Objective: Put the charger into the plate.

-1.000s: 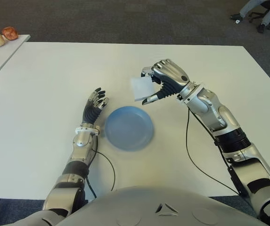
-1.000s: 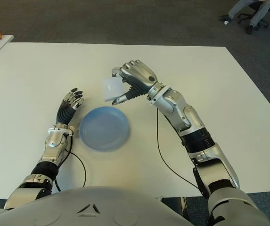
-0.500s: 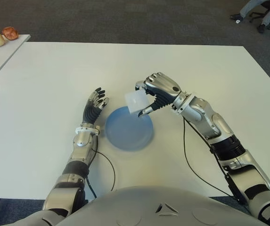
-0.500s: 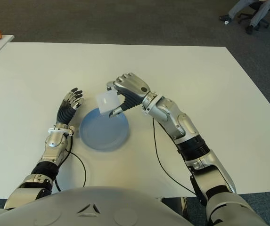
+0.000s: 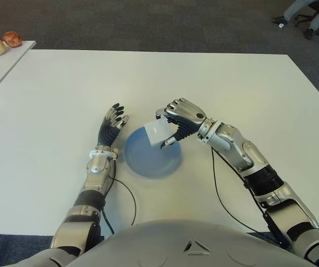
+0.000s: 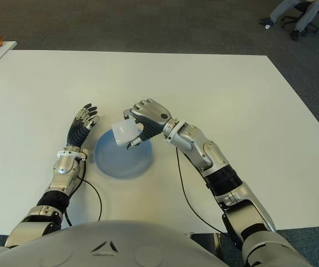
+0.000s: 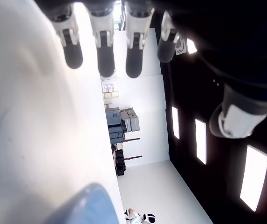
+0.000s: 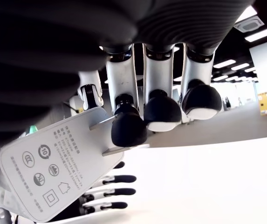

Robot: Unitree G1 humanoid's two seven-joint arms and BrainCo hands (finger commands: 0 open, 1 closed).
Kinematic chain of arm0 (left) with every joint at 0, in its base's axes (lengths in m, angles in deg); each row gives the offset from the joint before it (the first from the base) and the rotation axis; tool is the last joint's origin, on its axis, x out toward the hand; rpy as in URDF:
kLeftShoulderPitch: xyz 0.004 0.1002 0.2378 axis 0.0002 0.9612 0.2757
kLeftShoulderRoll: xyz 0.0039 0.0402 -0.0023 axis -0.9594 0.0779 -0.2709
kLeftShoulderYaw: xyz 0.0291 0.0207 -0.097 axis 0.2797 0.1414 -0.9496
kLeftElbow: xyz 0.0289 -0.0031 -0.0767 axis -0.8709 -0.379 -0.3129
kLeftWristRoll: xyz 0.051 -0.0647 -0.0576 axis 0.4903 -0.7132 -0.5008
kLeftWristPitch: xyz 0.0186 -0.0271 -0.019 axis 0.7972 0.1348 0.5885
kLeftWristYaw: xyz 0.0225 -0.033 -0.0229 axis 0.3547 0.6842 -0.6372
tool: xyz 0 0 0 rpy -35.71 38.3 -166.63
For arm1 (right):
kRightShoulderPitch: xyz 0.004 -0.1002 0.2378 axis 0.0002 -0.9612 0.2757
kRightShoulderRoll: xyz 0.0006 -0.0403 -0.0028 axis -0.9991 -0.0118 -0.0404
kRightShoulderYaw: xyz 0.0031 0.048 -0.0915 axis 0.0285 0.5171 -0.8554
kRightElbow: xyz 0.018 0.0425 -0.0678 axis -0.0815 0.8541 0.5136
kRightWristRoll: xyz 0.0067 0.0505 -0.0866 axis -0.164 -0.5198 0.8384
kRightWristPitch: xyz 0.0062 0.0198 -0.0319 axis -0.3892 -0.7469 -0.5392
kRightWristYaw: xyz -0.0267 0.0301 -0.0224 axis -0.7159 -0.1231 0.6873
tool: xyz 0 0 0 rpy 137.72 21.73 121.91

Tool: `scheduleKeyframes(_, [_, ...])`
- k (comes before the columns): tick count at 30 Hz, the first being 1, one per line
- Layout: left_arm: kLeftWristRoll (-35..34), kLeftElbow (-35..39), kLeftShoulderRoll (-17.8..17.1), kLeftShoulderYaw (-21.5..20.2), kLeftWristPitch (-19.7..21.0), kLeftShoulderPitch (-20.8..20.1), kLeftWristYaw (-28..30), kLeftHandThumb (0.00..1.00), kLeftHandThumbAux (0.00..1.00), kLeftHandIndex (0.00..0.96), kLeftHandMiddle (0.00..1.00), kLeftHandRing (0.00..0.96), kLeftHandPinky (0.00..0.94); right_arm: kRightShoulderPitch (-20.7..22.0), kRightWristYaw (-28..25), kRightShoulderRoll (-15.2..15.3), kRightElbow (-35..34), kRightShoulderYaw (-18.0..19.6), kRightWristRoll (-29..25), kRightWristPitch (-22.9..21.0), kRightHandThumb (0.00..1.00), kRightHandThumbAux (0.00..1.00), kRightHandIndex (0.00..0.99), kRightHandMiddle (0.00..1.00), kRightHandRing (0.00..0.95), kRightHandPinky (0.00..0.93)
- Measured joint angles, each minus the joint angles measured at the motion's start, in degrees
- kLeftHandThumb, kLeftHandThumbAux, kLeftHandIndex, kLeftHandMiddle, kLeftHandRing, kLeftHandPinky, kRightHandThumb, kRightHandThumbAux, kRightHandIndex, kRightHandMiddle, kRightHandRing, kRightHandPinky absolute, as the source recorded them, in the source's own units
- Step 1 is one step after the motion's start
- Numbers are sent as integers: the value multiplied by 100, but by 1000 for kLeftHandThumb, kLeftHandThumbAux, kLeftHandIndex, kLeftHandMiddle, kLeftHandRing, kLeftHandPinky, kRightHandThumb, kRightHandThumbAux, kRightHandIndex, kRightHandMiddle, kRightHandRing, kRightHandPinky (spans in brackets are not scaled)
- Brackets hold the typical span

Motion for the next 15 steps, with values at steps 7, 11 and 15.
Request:
scheduleKeyframes(7, [-8,12,10,-1,20,2,-2,0,517,114,173,160,157,-43,164,-80,247,-93,140,38,741,709,441,865,873,883])
scheduleKeyframes(11, [-12,18,13,-1,21,5,-2,0,522,115,174,162,164,-46,210,-115,322,-133,181,39,741,709,441,866,873,883])
scheduleKeyframes(15, [-14,32,23,-1,21,11,-2,0,529,114,175,165,170,-46,221,-168,416,-145,169,38,741,709,441,858,863,869])
